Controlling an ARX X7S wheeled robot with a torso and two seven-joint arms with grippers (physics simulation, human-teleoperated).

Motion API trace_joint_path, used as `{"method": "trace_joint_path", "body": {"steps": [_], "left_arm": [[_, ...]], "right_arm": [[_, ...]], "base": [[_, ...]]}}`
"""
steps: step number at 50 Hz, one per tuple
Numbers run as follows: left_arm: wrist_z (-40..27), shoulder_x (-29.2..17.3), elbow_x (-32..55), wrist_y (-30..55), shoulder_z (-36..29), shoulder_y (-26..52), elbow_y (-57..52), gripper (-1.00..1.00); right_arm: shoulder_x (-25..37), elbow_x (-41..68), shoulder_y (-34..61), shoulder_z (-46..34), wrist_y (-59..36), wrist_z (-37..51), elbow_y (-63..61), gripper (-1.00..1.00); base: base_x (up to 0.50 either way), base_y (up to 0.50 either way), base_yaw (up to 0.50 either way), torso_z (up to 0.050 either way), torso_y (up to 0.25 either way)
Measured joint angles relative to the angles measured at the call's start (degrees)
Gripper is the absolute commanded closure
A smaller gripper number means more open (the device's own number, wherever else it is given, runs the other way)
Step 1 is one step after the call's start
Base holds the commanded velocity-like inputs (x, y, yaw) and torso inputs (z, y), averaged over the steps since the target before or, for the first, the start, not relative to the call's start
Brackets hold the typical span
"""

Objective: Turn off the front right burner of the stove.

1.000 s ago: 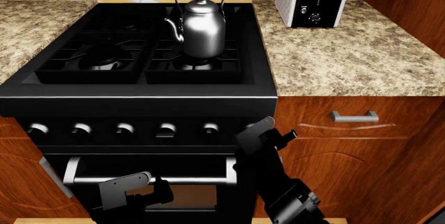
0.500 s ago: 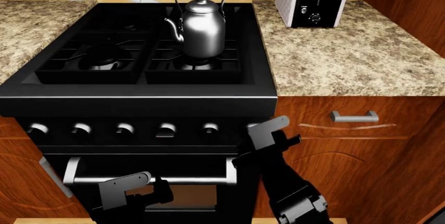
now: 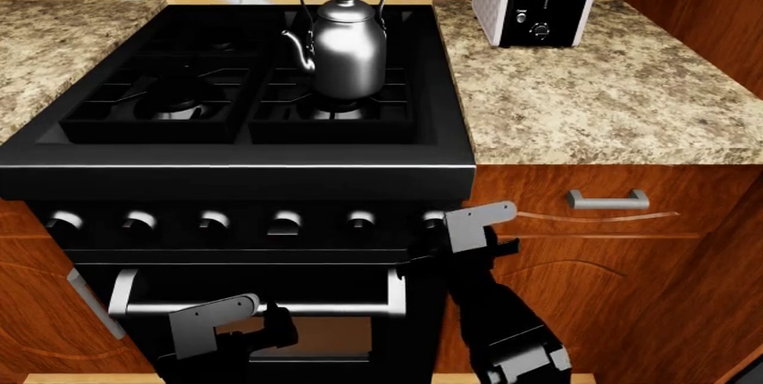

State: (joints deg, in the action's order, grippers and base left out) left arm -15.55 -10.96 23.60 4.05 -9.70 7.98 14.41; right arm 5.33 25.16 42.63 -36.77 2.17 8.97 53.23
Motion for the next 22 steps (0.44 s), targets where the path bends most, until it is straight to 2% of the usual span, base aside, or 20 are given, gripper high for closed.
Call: {"method": "trace_joint_path", "body": {"steps": [22], "left_arm": [[0.0,-0.4,0.8,-0.1,-0.6,-0.2,-0.9,-1.0]], "right_arm": [[0.6,8.2,-3.1,3.1,-0.9,-2.7,-7.3,1.0]], "base": [[0.0,0.0,0.0,0.0,0.0]]}}
